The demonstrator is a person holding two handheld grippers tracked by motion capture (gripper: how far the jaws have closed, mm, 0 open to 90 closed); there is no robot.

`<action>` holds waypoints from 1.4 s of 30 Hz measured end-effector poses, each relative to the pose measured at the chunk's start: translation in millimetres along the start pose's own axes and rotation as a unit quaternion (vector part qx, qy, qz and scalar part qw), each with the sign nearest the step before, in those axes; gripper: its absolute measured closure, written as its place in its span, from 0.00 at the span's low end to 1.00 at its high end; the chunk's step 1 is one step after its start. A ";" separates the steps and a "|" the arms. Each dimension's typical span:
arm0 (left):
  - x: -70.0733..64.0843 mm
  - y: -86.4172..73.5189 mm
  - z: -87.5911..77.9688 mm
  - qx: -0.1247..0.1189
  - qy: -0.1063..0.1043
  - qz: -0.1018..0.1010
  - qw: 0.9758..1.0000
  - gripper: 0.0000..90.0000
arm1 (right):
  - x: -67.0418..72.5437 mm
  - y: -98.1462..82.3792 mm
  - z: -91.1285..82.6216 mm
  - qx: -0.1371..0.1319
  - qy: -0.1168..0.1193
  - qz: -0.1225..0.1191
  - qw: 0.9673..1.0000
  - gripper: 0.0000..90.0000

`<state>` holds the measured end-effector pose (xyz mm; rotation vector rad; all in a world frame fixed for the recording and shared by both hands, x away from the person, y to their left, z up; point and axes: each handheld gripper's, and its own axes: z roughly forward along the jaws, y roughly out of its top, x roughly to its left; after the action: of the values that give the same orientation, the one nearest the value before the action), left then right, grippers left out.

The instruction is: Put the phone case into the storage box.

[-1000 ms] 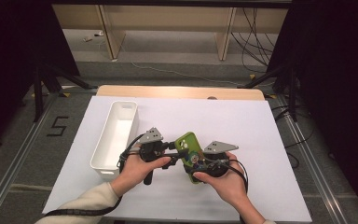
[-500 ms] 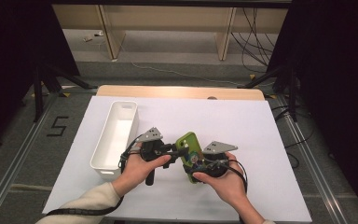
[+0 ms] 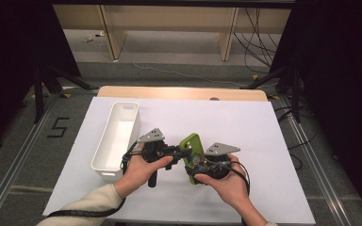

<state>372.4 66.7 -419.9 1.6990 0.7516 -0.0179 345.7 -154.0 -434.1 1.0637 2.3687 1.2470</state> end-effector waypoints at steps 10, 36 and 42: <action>-5.6 1.2 -0.2 0.000 -0.020 0.012 1.000 0.86 | 1.2 0.1 1.0 -0.002 0.002 0.000 1.000 0.18; 3.8 10.5 -16.1 0.037 -0.056 0.082 0.994 0.86 | -11.7 -10.8 -13.9 -0.006 0.062 -0.009 0.998 0.16; 4.5 10.2 -16.8 0.037 -0.060 0.076 0.995 0.86 | -19.1 -20.1 -12.4 0.004 0.079 -0.026 0.997 0.18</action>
<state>374.6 82.8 -408.1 1.8045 0.5365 -0.0429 342.7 -182.4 -444.7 0.9322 2.5016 1.3497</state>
